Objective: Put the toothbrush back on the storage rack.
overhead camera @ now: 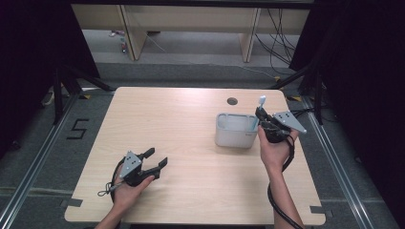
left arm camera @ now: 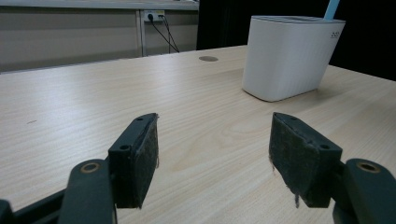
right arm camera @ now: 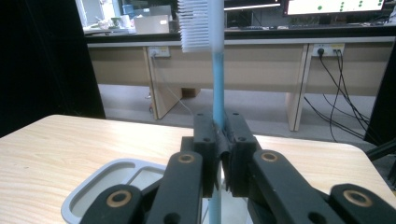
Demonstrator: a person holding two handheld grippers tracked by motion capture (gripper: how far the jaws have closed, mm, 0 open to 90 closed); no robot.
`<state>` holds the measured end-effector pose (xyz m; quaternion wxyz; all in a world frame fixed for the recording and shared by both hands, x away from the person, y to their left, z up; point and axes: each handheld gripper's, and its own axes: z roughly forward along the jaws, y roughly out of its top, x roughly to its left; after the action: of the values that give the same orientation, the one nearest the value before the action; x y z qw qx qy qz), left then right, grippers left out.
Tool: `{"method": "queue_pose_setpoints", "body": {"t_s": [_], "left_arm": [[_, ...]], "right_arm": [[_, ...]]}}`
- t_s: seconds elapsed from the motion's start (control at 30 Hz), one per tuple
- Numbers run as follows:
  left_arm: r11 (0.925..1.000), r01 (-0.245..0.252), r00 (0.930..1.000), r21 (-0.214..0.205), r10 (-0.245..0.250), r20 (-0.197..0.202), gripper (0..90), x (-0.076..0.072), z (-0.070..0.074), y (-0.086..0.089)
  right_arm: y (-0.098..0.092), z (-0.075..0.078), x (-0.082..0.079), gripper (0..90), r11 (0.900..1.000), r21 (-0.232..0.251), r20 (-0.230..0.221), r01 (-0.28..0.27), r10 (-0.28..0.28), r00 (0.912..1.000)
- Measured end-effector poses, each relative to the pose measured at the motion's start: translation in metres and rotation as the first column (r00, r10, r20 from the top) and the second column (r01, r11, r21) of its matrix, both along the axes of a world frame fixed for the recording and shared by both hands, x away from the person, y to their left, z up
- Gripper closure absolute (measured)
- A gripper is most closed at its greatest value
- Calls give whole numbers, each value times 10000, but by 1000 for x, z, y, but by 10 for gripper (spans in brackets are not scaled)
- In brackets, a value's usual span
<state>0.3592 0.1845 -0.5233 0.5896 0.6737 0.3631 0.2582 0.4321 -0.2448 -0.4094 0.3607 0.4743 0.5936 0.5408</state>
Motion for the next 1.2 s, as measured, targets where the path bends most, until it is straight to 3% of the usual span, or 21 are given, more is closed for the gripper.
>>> {"method": "queue_pose_setpoints", "body": {"t_s": [0.07,0.13,0.4,0.43,0.7,0.93,0.97,1.2], "left_arm": [[10000,-1,10000,-1,1,7,327,0,0,0],[10000,2,10000,0,-2,14,327,0,0,0],[10000,8,10000,-15,-8,11,327,0,0,0],[10000,25,10000,-5,-25,12,327,0,0,0],[10000,45,10000,10,-45,20,327,0,0,0],[10000,47,10000,18,-47,29,327,0,0,0],[10000,43,10000,2,-43,20,328,0,0,0],[10000,61,10000,13,-61,24,328,0,0,0]], "right_arm": [[0,-2,0,856,9999,-167,-87,11,-12,10000],[0,-3,1,856,10000,-64,46,-71,72,10000],[1,-9,-1,855,10000,-72,-199,37,-39,9998],[1,-10,0,855,10000,-81,-40,-15,14,10000],[1,-14,0,855,9999,-154,-92,33,-35,10000],[-1,-20,0,854,9998,-203,-228,75,-79,9997],[0,-21,-1,854,9999,-12,-418,125,-125,9990],[-2,-24,0,854,9998,-148,-294,129,-133,9995]]}}
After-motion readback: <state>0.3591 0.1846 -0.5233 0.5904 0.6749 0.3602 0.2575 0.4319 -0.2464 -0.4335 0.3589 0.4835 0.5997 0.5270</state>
